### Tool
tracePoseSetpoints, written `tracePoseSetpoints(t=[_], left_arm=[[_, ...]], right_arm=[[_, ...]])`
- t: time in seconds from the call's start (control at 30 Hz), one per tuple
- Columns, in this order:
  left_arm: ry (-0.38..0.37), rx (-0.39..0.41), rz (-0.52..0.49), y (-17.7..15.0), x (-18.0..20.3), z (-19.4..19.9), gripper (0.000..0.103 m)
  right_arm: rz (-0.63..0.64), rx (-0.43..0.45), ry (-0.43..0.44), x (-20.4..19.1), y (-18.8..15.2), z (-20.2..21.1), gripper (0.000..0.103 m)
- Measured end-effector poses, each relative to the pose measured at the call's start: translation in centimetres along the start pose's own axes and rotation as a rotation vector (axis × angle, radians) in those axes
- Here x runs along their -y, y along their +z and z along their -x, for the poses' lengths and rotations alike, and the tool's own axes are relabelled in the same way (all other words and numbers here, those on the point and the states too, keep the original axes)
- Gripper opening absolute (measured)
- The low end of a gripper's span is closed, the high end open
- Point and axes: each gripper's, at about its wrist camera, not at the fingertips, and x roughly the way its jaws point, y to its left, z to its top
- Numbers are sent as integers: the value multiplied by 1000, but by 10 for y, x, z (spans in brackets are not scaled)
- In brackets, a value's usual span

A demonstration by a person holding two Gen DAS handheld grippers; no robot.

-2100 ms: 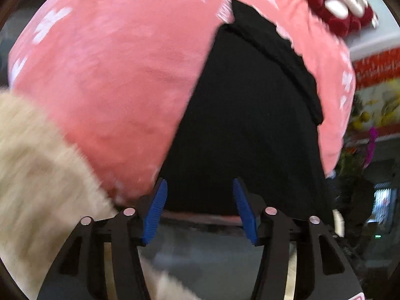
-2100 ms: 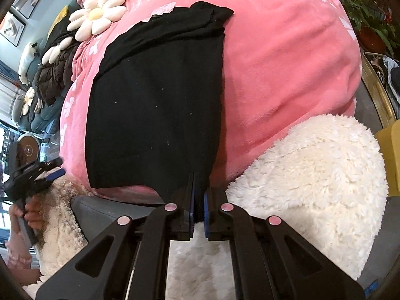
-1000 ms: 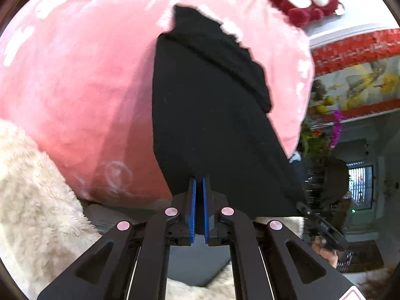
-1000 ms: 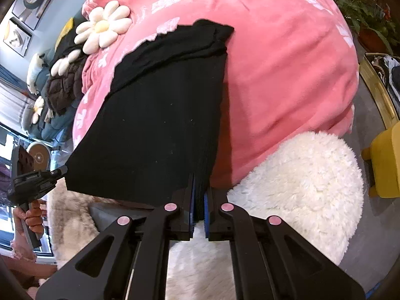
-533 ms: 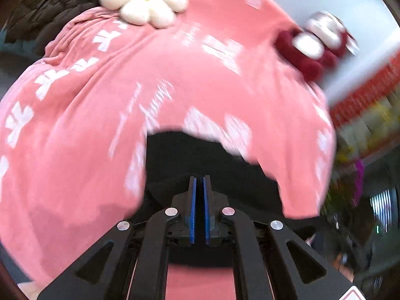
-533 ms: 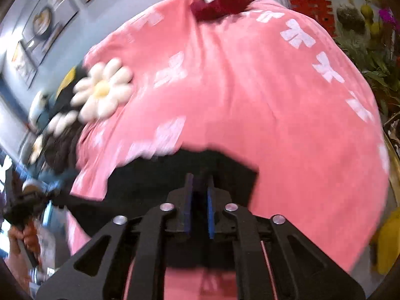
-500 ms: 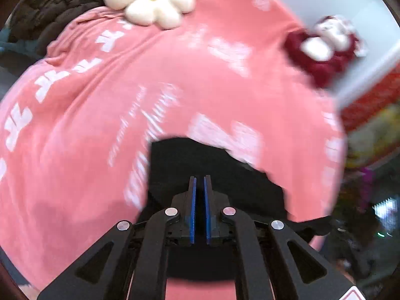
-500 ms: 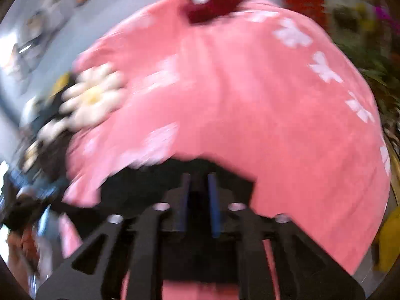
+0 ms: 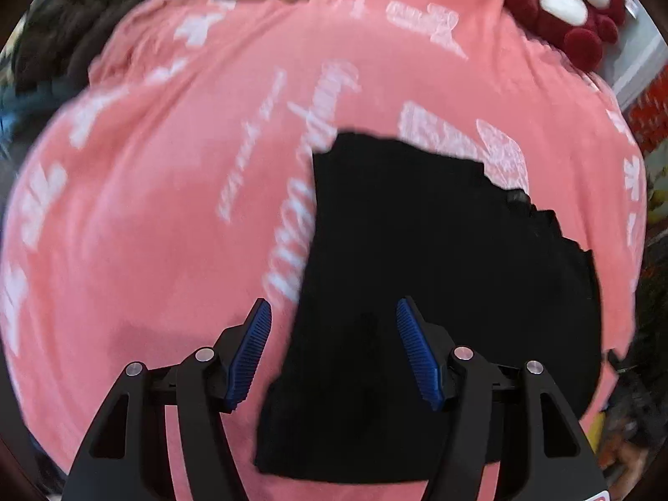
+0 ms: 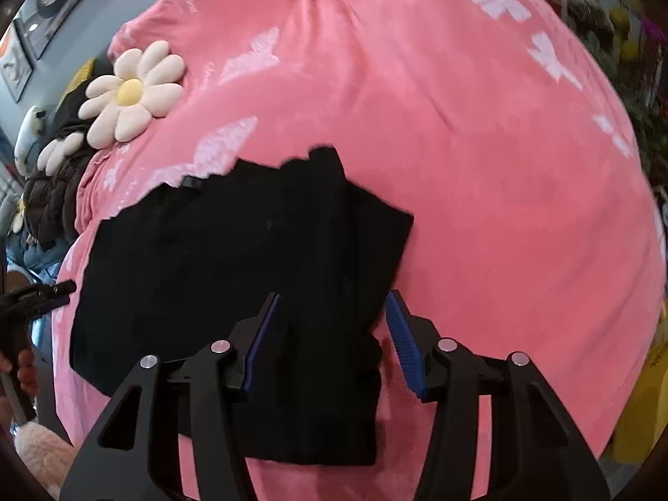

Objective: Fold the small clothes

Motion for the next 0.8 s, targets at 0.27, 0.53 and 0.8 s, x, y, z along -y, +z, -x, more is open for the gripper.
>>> tracePoseSetpoints(t=[0.27,0.53,0.8], left_arm=[[1,-34,-68,-28,-1,-9,60],[-51,-87,28,-39,-26,-6,71],[-153,-58,130,-66,-46,-5,71]], right_arm=[[-38,-34,-57,16,-16,-11,7],[-70,-26,-36,12,-26,14,29],[-256,-119,117,26,-65,-16,50]])
